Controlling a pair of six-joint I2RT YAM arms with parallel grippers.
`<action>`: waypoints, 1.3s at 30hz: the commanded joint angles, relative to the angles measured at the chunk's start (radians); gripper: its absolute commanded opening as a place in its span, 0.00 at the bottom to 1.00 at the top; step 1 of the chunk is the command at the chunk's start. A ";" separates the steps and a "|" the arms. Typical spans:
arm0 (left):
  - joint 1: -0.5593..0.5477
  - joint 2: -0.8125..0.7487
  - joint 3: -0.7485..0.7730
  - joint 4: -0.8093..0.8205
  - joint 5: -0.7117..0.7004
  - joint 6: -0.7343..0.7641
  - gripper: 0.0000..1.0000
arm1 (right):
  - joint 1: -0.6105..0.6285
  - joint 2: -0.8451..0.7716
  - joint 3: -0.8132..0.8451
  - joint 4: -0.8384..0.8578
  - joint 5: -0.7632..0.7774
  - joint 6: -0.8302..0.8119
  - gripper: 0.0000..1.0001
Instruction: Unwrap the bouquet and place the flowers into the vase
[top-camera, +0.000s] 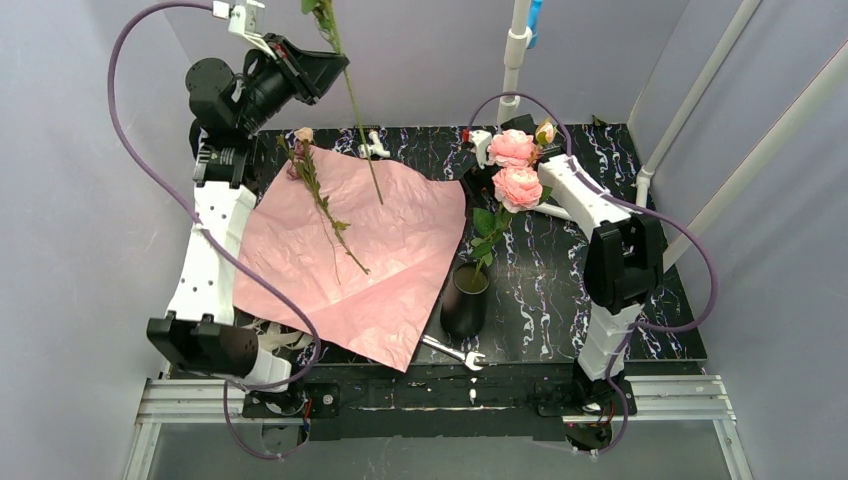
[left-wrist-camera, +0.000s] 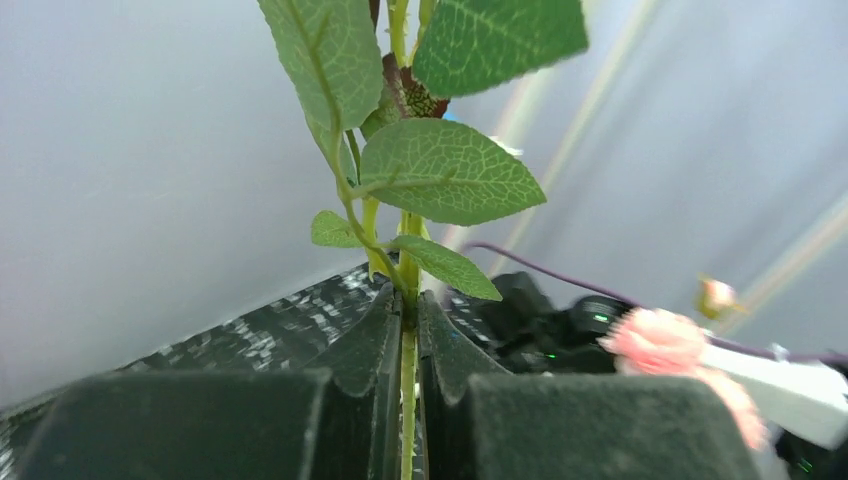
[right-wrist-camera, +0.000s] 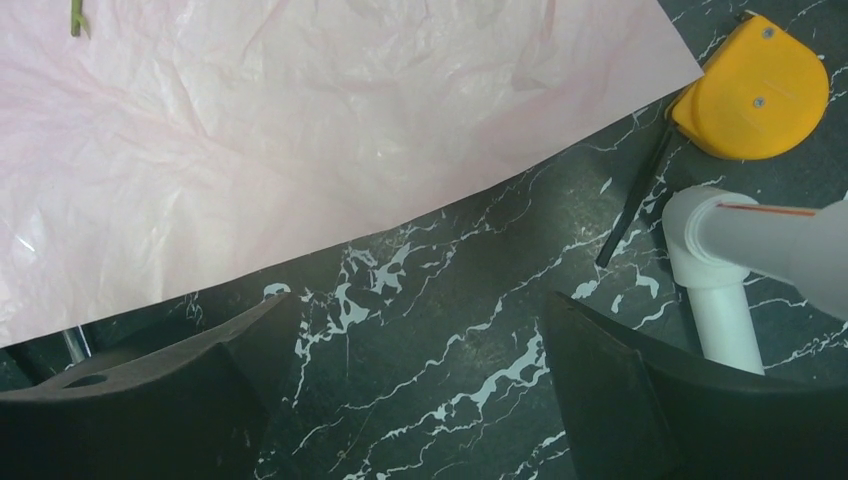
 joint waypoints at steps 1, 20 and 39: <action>-0.141 -0.122 -0.050 0.091 0.075 0.078 0.00 | -0.008 -0.086 -0.031 0.009 0.003 0.017 0.98; -0.718 -0.202 -0.191 0.134 -0.155 0.342 0.00 | -0.010 -0.230 -0.155 0.011 0.048 0.032 0.99; -0.838 -0.197 -0.440 0.174 -0.113 0.386 0.00 | -0.011 -0.340 -0.265 0.015 0.080 0.012 0.98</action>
